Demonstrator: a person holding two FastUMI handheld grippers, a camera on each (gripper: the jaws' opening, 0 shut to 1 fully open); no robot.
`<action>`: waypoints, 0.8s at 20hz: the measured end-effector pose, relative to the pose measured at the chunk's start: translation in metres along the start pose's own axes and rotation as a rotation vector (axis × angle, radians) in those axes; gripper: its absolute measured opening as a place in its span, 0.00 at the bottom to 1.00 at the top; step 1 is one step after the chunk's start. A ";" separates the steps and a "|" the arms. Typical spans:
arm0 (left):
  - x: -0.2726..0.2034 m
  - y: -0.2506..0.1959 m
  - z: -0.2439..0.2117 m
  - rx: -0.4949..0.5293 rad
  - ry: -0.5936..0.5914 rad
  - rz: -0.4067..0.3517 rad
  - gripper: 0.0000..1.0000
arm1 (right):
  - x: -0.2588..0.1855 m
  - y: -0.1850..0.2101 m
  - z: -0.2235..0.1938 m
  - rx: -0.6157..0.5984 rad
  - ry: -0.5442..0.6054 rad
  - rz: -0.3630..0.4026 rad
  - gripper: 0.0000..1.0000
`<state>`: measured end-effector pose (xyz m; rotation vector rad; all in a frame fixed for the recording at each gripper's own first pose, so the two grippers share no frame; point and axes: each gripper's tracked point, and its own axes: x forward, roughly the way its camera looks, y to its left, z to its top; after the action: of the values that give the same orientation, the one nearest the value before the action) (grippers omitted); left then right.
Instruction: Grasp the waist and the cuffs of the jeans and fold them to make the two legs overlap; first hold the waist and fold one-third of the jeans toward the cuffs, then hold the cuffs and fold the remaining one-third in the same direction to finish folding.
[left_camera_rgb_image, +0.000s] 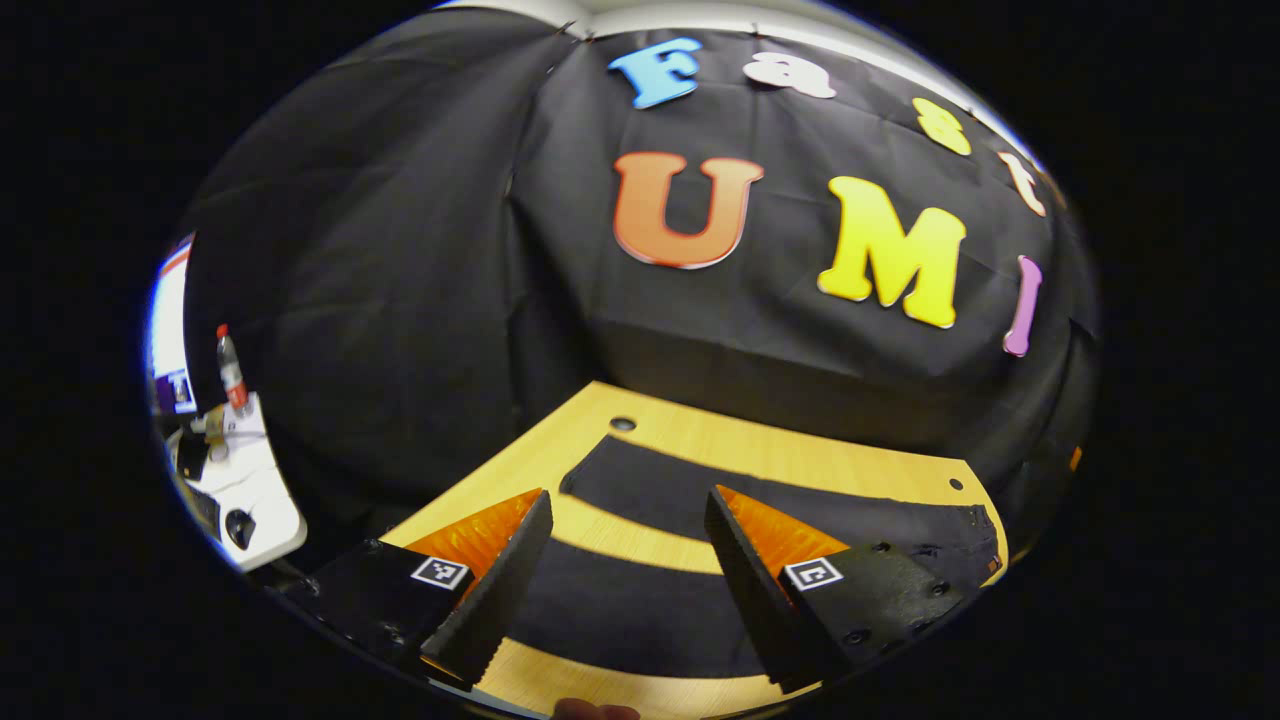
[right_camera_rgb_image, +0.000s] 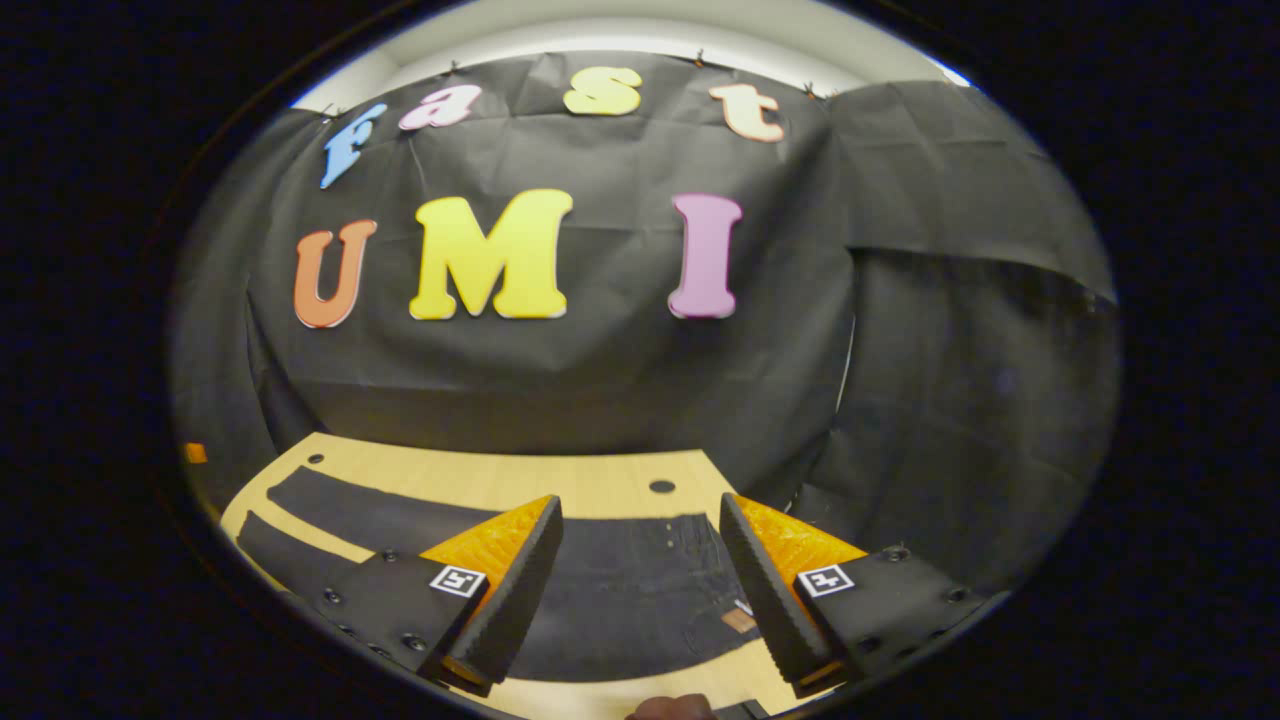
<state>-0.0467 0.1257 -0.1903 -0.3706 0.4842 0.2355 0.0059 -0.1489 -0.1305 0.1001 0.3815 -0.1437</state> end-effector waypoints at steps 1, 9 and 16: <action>0.001 0.011 -0.020 -0.067 0.066 0.009 0.98 | 0.003 -0.014 -0.018 0.061 0.060 -0.001 0.97; -0.027 0.030 -0.141 -0.860 0.432 0.093 1.00 | 0.034 -0.075 -0.168 0.612 0.541 0.083 0.98; 0.000 0.076 -0.143 -0.958 0.417 0.142 0.99 | 0.059 -0.095 -0.208 0.804 0.636 0.039 0.98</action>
<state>-0.1286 0.1377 -0.3293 -1.3404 0.7936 0.5310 -0.0303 -0.2234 -0.3514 0.9622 0.9396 -0.2195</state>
